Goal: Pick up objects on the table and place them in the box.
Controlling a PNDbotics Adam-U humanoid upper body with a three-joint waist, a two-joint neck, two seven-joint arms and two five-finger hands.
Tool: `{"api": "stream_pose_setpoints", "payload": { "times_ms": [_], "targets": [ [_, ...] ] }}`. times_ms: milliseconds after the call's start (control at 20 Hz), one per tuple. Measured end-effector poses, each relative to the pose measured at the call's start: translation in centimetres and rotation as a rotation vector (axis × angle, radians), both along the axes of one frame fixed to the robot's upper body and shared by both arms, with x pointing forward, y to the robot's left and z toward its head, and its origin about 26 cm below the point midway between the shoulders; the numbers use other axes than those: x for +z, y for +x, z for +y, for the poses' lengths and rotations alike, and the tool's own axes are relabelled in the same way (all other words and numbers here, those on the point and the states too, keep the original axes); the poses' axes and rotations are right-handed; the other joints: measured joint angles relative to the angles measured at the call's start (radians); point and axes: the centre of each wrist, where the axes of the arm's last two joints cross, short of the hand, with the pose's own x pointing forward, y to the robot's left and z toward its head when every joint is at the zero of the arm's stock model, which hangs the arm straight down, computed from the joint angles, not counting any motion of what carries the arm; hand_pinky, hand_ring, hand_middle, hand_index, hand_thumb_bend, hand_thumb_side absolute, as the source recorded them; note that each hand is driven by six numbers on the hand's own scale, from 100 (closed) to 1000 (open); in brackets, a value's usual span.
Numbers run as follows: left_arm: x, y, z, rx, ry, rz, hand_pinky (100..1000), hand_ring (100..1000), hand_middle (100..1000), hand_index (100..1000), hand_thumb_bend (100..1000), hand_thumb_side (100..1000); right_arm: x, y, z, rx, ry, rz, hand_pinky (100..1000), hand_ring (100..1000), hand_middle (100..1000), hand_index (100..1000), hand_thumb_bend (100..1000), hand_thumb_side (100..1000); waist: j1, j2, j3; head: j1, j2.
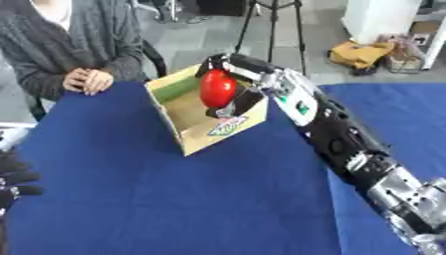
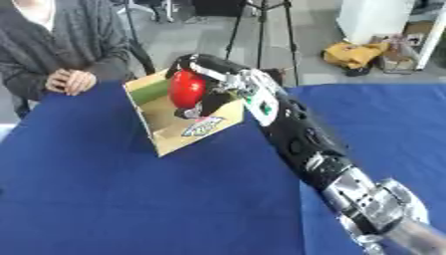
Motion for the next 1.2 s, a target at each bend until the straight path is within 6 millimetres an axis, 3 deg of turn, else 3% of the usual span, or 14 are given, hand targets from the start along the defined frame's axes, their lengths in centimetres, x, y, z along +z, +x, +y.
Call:
{"api": "stream_pose_setpoints", "payload": {
  "times_ms": [250,350,400,450,500,650,850,1100,1200],
  "targets": [
    [1.3,-0.2,-1.7,-0.081,0.006,-0.033,509,590,578,732,680,1000,-0.6,0.2,-3.0,-0.115,-0.022,-0.032,351,584,808,854,100,100,-0.001,0.016,0.061,-0.091,-0.032],
    [1.6,-0.3,-2.0,-0.102,0.009,-0.040,509,589,578,732,680,1000,-0.9,0.3,-3.8,-0.152,-0.043,-0.047,392,612,813,857,100,125,-0.001,0.020,0.075,-0.118,-0.039],
    [1.7,-0.3,-2.1,-0.107,0.008,-0.041,509,589,578,732,681,1000,-1.1,0.3,-4.1,-0.167,-0.055,-0.054,493,682,829,866,100,196,-0.001,0.021,0.078,-0.128,-0.042],
    [1.8,-0.4,-2.1,-0.112,0.008,-0.042,509,589,578,731,681,1000,-1.3,0.4,-4.4,-0.178,-0.067,-0.059,651,772,861,885,134,360,-0.002,0.021,0.080,-0.136,-0.043],
    [1.8,-0.4,-2.2,-0.116,0.006,-0.044,509,589,578,731,681,1000,-1.5,0.4,-4.5,-0.185,-0.081,-0.065,807,867,902,909,334,507,-0.002,0.021,0.082,-0.143,-0.043],
    [2.0,-0.4,-2.4,-0.123,0.005,-0.046,509,589,578,731,682,1000,-1.6,0.5,-4.8,-0.187,-0.135,-0.081,980,994,971,953,567,660,-0.004,0.025,0.082,-0.156,-0.043],
    [2.0,-0.4,-2.4,-0.124,0.006,-0.046,509,588,578,731,683,1000,-1.6,0.6,-4.9,-0.186,-0.182,-0.097,1000,1000,996,972,609,719,-0.008,0.026,0.078,-0.160,-0.043],
    [2.0,-0.4,-2.4,-0.124,0.005,-0.048,509,588,577,730,683,1000,-1.6,0.6,-5.0,-0.192,-0.183,-0.118,1000,1000,984,959,612,685,-0.008,0.030,0.058,-0.161,-0.043],
    [2.0,-0.4,-2.4,-0.122,0.004,-0.049,508,588,577,729,682,1000,-1.2,0.6,-4.8,-0.183,-0.163,-0.141,967,970,941,939,603,639,-0.008,0.034,0.028,-0.161,-0.043]
  ]
}}
